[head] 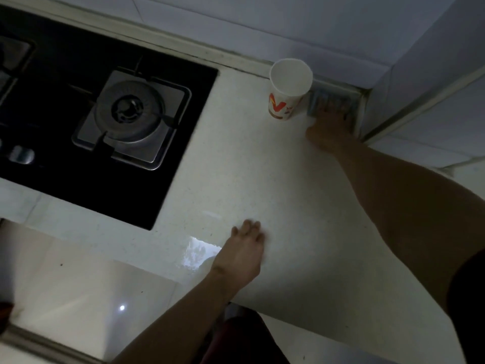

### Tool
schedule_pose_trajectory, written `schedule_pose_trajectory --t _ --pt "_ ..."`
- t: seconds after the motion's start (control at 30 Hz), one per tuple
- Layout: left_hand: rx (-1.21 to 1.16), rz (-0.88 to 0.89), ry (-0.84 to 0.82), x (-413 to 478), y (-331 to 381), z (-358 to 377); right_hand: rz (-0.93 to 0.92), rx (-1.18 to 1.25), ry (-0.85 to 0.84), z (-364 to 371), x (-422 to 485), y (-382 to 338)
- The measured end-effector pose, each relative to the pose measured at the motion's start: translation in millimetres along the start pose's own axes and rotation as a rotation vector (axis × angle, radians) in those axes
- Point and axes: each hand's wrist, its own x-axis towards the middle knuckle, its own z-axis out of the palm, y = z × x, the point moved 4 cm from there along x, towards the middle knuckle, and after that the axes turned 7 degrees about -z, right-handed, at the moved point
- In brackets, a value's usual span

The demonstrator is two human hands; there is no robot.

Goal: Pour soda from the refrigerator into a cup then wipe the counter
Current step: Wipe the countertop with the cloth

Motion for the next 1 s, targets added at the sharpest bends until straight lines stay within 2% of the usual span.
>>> schedule_pose_trajectory --t 0.17,0.37,0.53,0.77,1.0 --pt "0.012 -0.006 -0.008 -1 3 3 -0.005 -0.066 0.008 3 -3 -4" --pt "-0.015 0.006 0.017 -6 0 2 -0.107 -0.193 0.029 22 -22 -31" --pt "-0.009 0.035 0.068 -19 -6 7 -0.123 -0.178 0.008 41 -55 -53" --pt "-0.019 0.044 0.122 -57 -41 33 -0.120 -0.145 0.007 80 -125 -83" --pt "-0.008 0.088 0.231 -103 -101 62 -0.078 -0.118 0.026 150 -236 -148"
